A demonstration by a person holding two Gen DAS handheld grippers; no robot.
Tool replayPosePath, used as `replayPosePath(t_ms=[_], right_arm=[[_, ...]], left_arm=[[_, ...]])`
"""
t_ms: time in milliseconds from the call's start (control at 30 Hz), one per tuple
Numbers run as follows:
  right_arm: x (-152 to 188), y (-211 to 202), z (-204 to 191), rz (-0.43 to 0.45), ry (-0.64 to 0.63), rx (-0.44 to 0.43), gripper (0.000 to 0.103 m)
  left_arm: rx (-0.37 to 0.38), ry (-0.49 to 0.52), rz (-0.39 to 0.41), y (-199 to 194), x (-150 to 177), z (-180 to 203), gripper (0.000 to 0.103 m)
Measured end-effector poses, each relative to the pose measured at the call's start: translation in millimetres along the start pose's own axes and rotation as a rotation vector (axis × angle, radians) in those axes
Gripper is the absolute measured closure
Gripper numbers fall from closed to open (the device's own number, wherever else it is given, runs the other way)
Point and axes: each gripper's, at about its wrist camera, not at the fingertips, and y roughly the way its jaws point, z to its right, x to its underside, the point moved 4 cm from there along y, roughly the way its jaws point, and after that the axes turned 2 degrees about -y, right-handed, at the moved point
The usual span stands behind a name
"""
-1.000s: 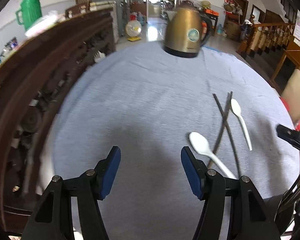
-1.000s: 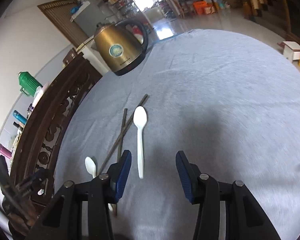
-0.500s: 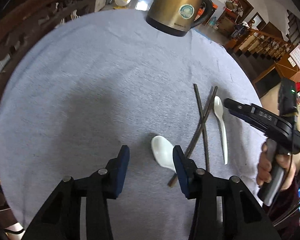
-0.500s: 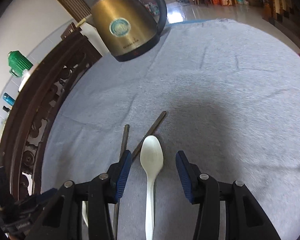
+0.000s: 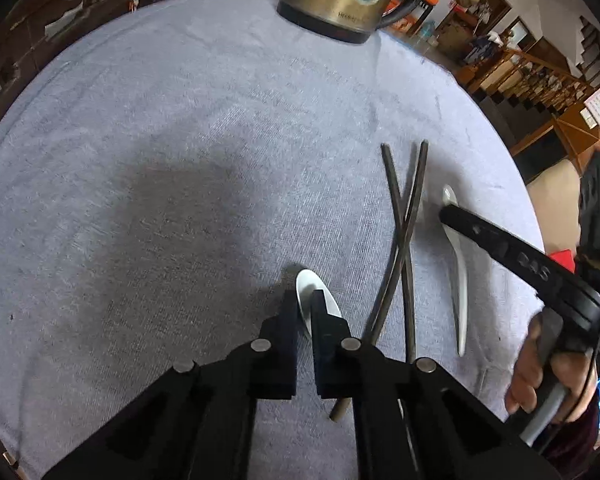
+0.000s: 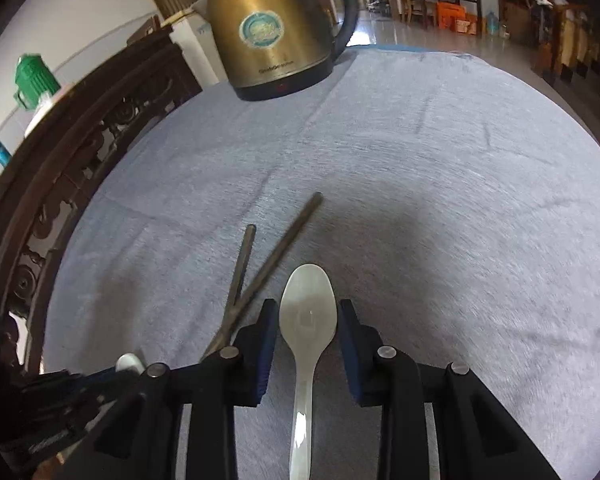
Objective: Organize utensils
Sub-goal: 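Close the right tool on a white spoon while the left tool grasps another white spoon, then lift both held spoons and carry them over the mesh cup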
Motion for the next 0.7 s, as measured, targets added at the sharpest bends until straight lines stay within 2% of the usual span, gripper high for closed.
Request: replayPosePath(t_ms=[200,467,700], right_arm=[[21,-51,30,0.092,0.087,-0.031,0.071],[59,-117,56,0.208,0.16,-0.037,0.071],[94,-164,57,0.297,0.171,-0.02,0.071]], left_arm=[[-0.006,0.001,0.039,-13,0,-7,0.1],[-0.03,0.014,0.126,-61,6,-18,0.1],[-0.057,0.018,0.227,-113,20,-28,0.1]])
